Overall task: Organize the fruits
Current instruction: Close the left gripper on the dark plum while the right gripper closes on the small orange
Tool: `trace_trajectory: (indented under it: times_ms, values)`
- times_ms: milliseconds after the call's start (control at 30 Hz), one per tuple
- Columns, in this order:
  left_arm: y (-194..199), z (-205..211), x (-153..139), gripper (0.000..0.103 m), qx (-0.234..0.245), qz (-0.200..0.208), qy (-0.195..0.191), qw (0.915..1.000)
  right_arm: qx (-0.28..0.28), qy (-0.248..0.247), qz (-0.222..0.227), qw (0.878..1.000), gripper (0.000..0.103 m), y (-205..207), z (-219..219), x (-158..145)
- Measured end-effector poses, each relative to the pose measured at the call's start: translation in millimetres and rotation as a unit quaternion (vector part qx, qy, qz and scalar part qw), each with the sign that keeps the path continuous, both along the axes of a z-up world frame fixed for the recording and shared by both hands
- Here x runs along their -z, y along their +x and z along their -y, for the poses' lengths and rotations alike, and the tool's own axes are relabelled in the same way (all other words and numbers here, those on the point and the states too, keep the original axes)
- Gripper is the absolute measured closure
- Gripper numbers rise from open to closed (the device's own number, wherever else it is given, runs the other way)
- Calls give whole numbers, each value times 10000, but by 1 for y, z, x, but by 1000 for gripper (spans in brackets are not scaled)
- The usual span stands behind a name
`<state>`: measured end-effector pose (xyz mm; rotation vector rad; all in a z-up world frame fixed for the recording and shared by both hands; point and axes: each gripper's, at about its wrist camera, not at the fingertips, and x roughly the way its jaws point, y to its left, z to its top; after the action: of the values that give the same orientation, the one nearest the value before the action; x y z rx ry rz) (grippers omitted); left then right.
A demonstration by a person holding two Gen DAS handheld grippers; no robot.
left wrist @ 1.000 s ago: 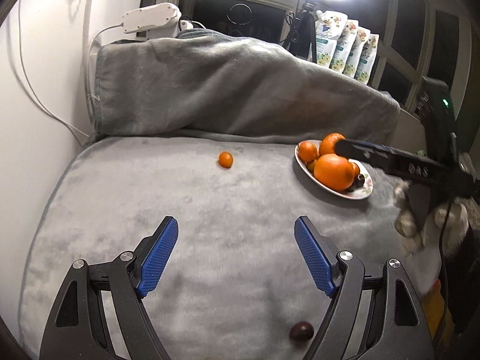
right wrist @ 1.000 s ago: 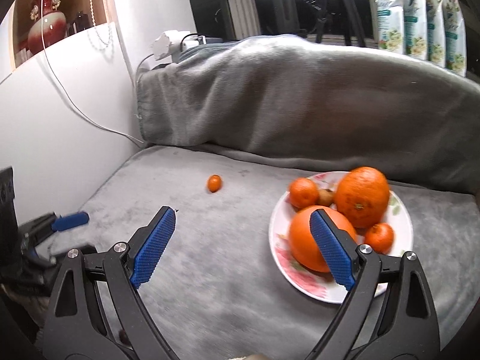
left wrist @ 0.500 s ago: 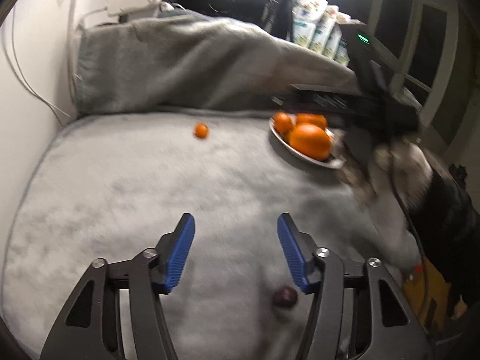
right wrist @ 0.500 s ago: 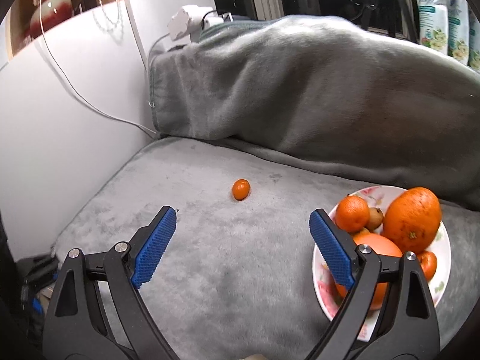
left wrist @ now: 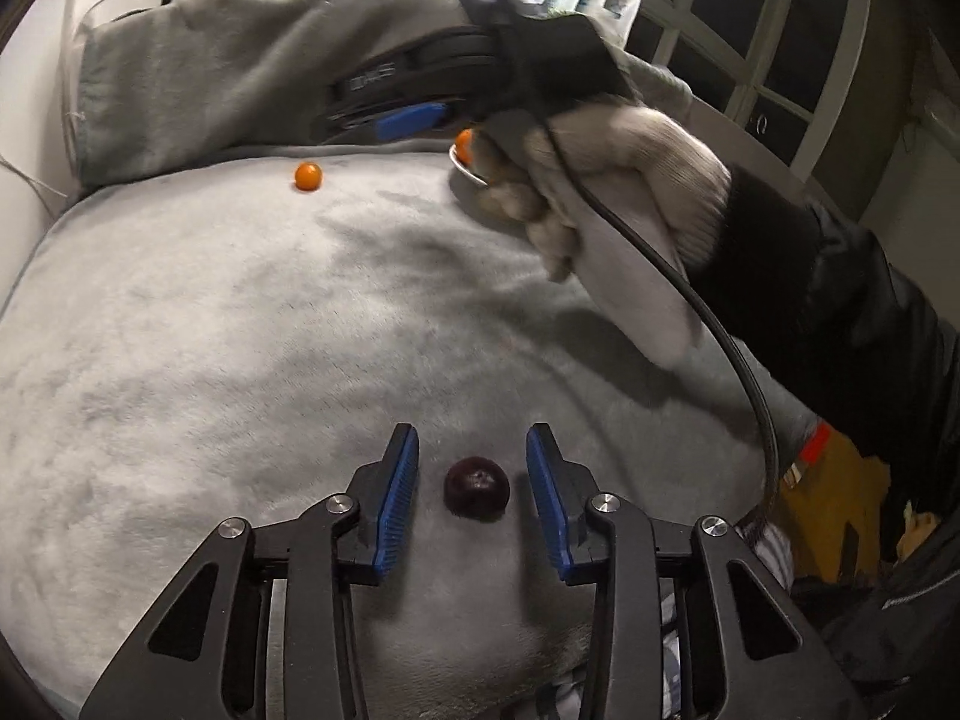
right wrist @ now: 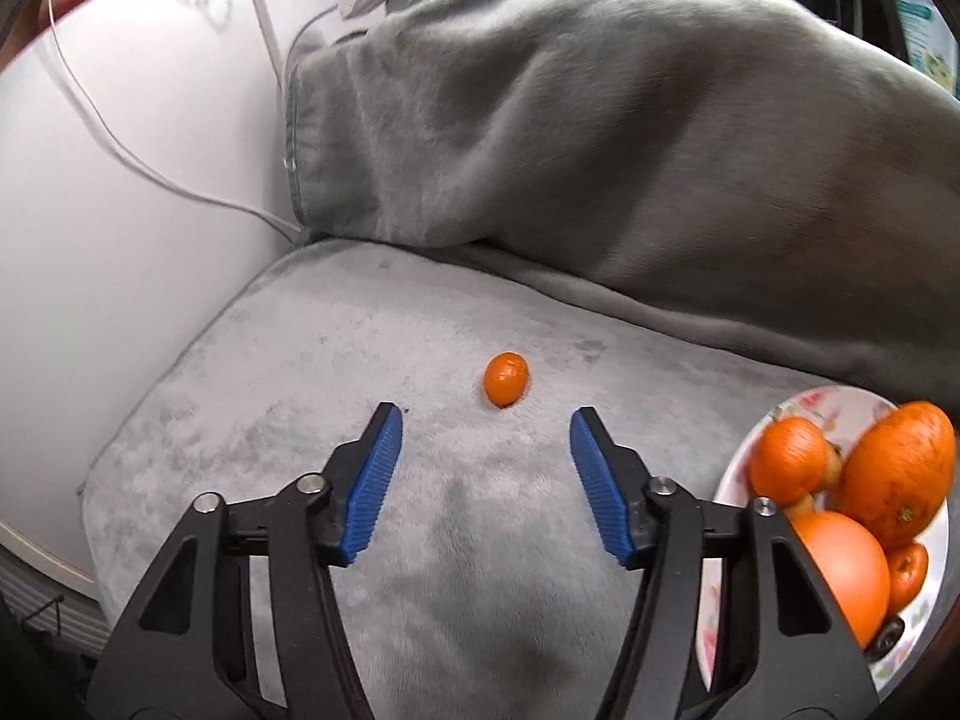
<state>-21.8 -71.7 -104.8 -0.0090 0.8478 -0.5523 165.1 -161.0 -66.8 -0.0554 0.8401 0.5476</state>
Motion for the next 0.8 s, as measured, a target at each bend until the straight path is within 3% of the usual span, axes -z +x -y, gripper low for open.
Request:
trace_trajectory:
  times_ms: [800]
  values:
    - [9,13,17,77,197,-47,60,9998,92,-673,-317,9972,70,55,-49,47]
